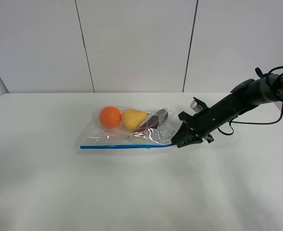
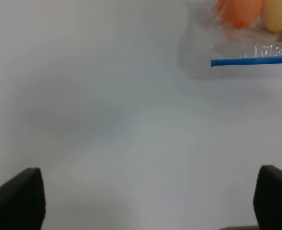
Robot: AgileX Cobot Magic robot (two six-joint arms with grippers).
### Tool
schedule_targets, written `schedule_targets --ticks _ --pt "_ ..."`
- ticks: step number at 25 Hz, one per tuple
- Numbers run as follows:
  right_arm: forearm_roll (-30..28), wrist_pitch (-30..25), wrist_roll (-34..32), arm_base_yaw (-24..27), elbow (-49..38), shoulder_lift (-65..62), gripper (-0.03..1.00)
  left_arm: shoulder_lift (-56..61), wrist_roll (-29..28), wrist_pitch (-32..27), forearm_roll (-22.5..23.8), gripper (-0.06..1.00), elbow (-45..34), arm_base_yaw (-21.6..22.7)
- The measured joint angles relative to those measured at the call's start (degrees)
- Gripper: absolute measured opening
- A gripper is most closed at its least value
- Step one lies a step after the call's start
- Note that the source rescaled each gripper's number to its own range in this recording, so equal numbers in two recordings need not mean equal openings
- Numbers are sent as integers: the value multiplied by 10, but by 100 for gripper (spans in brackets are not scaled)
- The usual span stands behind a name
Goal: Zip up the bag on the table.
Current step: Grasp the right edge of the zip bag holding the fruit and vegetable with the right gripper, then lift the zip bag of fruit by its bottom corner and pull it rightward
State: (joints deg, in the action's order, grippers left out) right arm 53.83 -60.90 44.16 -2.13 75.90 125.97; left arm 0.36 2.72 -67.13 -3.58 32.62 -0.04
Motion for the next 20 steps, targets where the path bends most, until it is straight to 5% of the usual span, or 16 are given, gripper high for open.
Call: schedule_targets --ticks 6,20 --pt "0 -1 0 0 0 0 1 0 0 0 0 100 0 0" --pt "63 -82 -35 0 118 0 0 0 0 0 0 100 0 0"
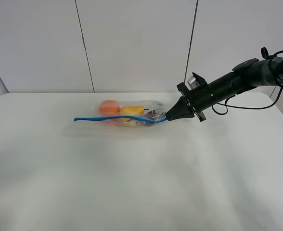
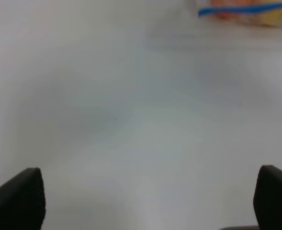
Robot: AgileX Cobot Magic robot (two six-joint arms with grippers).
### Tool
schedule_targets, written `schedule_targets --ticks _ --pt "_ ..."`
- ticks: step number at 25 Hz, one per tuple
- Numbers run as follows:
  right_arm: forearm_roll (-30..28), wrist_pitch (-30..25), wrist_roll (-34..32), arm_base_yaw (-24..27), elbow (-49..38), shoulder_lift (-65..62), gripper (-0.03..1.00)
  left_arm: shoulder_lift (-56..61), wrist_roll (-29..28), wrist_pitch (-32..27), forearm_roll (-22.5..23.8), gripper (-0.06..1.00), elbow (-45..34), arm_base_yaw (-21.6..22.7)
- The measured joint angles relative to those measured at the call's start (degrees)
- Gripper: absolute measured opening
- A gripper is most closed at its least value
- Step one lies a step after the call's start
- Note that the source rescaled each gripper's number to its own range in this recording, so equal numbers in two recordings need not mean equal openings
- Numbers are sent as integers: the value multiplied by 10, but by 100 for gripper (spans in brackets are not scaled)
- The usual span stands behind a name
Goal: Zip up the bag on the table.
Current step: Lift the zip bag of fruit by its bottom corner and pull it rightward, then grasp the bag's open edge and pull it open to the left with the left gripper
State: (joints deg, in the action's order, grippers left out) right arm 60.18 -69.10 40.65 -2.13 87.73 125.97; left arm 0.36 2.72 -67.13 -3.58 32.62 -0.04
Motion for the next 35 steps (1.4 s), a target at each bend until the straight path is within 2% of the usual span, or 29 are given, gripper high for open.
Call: schedule_targets --ticks 22,25,28,32,35 --pt "1 0 -20 0 11 0 0 0 0 3 1 100 0 0" --pt "0 0 -20 0 11 0 0 -2 0 15 2 100 20 0" --pt "0 0 -22 0 11 0 0 -49 0 31 -8 100 57 0" --pt "0 -1 -24 0 11 0 0 -168 5 83 -19 100 126 0" --pt "0 -1 -24 0 11 0 0 -267 39 135 -26 100 177 0"
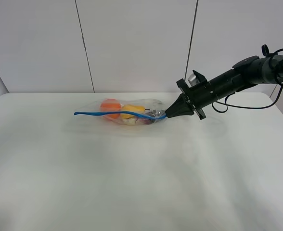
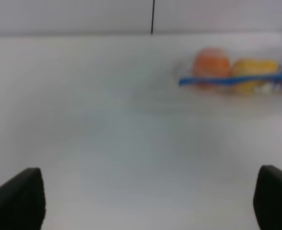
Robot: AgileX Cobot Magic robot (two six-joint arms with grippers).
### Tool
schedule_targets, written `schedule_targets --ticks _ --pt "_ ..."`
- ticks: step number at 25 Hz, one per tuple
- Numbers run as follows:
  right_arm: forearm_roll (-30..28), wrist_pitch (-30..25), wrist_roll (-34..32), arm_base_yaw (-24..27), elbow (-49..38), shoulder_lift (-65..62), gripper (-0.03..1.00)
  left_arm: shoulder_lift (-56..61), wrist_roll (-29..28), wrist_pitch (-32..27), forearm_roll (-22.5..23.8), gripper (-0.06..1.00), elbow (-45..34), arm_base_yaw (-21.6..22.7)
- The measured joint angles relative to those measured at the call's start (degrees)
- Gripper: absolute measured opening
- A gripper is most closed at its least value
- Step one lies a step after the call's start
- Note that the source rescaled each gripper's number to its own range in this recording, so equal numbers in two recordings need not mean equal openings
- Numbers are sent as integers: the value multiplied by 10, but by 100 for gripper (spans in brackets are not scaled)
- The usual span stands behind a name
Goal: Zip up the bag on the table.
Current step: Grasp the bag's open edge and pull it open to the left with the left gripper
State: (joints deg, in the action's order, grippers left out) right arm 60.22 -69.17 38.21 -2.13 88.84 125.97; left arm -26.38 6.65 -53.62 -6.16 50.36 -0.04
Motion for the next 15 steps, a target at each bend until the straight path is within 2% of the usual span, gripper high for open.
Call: schedule_targets --ticks 3,4,7,8,12,13,15 --pt "0 0 0 0 0 0 0 -94 84 75 -1 100 34 0" --pt "0 0 0 0 0 0 0 -126 128 101 -1 100 40 0" --pt "0 0 0 0 0 0 0 -205 300 186 -1 100 42 0" --pt "0 0 0 0 0 0 0 -231 374 209 -1 100 42 0" --pt "0 0 0 0 0 0 0 -311 642 262 -10 100 42 0" --pt "0 0 0 0 0 0 0 -327 689 271 -25 100 42 0" --pt "0 0 0 0 0 0 0 -350 749 286 -78 100 42 0"
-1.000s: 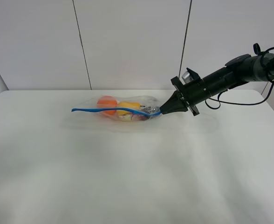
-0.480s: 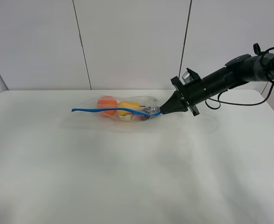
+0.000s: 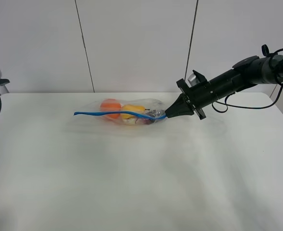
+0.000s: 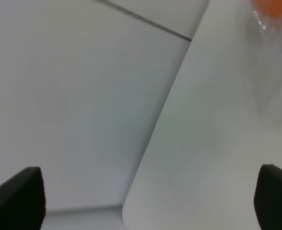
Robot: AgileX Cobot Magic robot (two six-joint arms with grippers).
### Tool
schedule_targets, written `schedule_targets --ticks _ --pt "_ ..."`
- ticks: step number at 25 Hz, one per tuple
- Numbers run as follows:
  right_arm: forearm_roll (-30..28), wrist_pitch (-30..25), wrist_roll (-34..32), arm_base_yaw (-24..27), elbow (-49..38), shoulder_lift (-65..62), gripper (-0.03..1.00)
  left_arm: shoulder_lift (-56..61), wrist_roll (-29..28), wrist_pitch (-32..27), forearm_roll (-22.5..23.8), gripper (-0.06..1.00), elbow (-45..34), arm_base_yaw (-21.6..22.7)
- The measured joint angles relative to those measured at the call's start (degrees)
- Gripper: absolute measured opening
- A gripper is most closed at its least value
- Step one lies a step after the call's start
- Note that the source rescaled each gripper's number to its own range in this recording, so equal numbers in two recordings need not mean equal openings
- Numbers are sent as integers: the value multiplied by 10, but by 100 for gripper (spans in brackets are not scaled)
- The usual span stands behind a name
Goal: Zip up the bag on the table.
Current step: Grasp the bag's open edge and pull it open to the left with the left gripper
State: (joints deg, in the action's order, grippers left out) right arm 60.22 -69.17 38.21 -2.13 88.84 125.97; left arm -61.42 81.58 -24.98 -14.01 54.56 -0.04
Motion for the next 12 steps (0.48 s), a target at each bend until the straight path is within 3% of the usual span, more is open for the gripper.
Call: schedule_targets --ticks 7,12 --pt "-1 0 -2 0 0 0 0 -35 186 4 -227 100 0 -16" --pt "-1 0 -2 0 0 0 0 -50 284 19 -327 100 0 -104"
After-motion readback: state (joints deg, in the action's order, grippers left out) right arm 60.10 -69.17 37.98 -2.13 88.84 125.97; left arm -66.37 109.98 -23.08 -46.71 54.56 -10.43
